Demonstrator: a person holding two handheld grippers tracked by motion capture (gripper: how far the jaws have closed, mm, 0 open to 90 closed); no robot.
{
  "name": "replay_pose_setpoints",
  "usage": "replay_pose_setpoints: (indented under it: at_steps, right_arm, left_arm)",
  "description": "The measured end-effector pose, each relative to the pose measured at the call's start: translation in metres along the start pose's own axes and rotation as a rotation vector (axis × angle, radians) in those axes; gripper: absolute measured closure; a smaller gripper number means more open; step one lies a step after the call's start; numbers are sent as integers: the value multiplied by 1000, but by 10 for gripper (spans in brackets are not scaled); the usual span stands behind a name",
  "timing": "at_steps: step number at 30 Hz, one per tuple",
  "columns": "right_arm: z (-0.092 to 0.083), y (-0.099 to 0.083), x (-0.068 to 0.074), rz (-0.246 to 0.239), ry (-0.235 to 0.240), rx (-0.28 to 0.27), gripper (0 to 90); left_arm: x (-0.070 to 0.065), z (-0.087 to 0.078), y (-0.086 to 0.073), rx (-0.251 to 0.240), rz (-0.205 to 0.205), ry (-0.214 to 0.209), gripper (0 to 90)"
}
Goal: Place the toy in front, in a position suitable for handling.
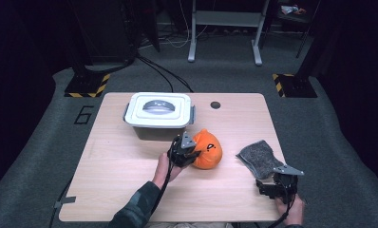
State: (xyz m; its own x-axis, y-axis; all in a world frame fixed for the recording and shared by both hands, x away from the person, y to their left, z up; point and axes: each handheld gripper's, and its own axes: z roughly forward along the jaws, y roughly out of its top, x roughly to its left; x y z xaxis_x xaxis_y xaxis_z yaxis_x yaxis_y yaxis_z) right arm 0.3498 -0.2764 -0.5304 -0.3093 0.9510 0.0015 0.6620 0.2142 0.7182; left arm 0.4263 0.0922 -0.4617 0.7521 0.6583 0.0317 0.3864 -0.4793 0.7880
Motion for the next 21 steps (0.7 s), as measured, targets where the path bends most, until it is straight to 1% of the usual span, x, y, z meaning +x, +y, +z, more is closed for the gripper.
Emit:
replay_pose_setpoints:
  at_steps: [1, 2, 3, 5, 6, 7, 8, 10, 11, 13, 17, 18, 19, 21]
  right_arm:
    - [0, 0, 0, 0, 0, 0, 0]
    - [0, 0, 0, 0, 0, 0, 0]
    - [0, 0, 0, 0, -2, -1, 0]
    - [0, 0, 0, -1, -1, -1, 0]
    - [0, 0, 0, -1, -1, -1, 0]
    - [0, 0, 0, -1, -1, -1, 0]
    - [0, 0, 0, -1, -1, -1, 0]
    - [0, 0, 0, -1, -1, -1, 0]
    - [0, 0, 0, -1, -1, -1, 0]
    - [0, 0, 0, 1, -2, 0, 0]
    - [0, 0, 1, 5, -2, 2, 0]
    - [0, 0, 1, 3, -1, 0, 0]
    - [0, 0, 1, 5, -2, 1, 0]
    - [0, 0, 1, 4, -2, 1, 0]
  left_arm:
    - [-1, -2, 1, 5, -2, 1, 762]
    - [-3, -3, 2, -1, -9, 10, 764]
    - [-4, -5, 2, 2, -10, 25, 765]
    - [-8, -9, 4, -2, -28, 39, 766]
    - [-9, -11, 4, -7, -35, 57, 766]
    - [-10, -13, 4, -10, -39, 66, 766]
    - [-12, -13, 3, -15, -58, 77, 766]
    - [-13, -15, 2, -18, -88, 83, 765]
    - [-15, -16, 1, -19, -97, 91, 764]
    - [-19, -16, -1, -25, -126, 87, 763]
    - [-31, -14, -3, -27, -135, 83, 740]
    - [-34, -12, -4, -29, -136, 74, 723]
    - [-35, -12, -4, -26, -136, 70, 681]
    - [-37, -13, -3, -18, -114, 57, 597]
